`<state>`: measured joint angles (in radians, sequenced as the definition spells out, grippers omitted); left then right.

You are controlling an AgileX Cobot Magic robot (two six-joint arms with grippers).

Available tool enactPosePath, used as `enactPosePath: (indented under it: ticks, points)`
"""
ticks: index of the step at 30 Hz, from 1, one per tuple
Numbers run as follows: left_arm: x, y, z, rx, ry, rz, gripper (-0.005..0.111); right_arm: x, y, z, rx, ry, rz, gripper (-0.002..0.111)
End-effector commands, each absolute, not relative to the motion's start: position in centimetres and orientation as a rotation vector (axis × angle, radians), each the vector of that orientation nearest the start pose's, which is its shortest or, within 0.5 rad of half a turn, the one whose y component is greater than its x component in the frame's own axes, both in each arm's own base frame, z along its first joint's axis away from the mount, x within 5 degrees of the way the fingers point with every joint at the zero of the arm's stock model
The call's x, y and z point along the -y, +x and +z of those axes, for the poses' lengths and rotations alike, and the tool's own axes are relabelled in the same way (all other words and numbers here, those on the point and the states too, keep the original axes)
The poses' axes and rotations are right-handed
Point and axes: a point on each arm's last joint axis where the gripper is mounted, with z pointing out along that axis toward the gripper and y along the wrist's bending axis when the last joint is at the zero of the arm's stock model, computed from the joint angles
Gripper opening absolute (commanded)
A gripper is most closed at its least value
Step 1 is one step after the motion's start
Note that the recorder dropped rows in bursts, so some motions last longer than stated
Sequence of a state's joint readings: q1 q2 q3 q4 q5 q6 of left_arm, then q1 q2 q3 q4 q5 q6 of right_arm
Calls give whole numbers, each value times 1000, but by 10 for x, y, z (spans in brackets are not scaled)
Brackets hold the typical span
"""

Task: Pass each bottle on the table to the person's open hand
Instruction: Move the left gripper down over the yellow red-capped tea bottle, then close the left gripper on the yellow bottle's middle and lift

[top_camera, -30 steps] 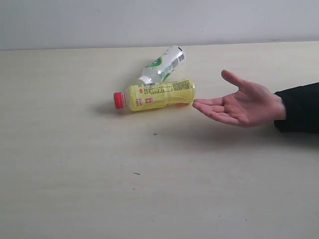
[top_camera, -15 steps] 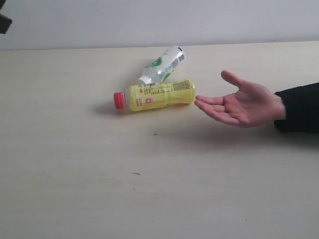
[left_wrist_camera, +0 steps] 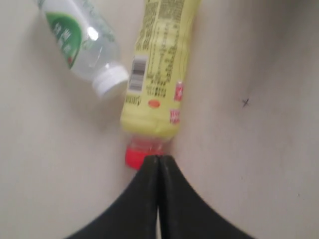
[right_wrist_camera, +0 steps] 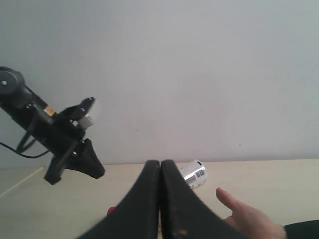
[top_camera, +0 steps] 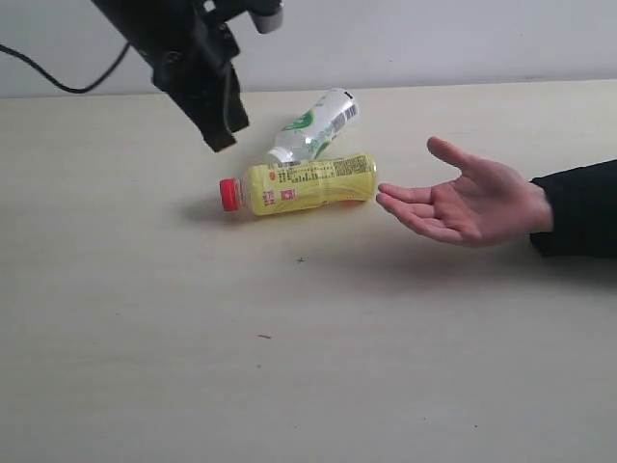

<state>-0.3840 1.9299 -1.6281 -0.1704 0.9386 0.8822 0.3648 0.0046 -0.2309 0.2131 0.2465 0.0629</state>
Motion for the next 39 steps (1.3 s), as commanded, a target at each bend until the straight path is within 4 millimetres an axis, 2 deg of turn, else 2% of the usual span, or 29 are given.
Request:
enactPosePath:
  ticks: [1, 5, 9, 11, 13, 18, 20, 26, 39]
  points:
    - [193, 406, 239, -2164, 1520, -81, 0, -18, 36, 267, -1511, -119, 535, 0]
    - [199, 409, 227, -2183, 1510, -114, 0, -18, 36, 267, -1511, -119, 535, 0]
    - [206, 409, 223, -2161, 1501, -139, 0, -18, 36, 267, -1511, -119, 535, 0]
    - [213, 408, 223, -2128, 1517, -125, 3, -18, 36, 267, -1511, -119, 535, 0]
    - [220, 406, 223, -2080, 1554, -112, 16, -18, 36, 267, -1511, -119, 535, 0]
    - [239, 404, 217, -2010, 1571, -97, 64, -18, 36, 267, -1511, -119, 535, 0]
    - [245, 404, 208, -2011, 1578, -101, 72, -18, 36, 267, -1511, -119, 535, 0]
    - [252, 405, 187, -2029, 1602, -103, 71, -18, 36, 267, -1511, -119, 535, 0]
    - [249, 417, 160, -2001, 1637, 35, 72, -18, 36, 267, -1511, -119, 535, 0]
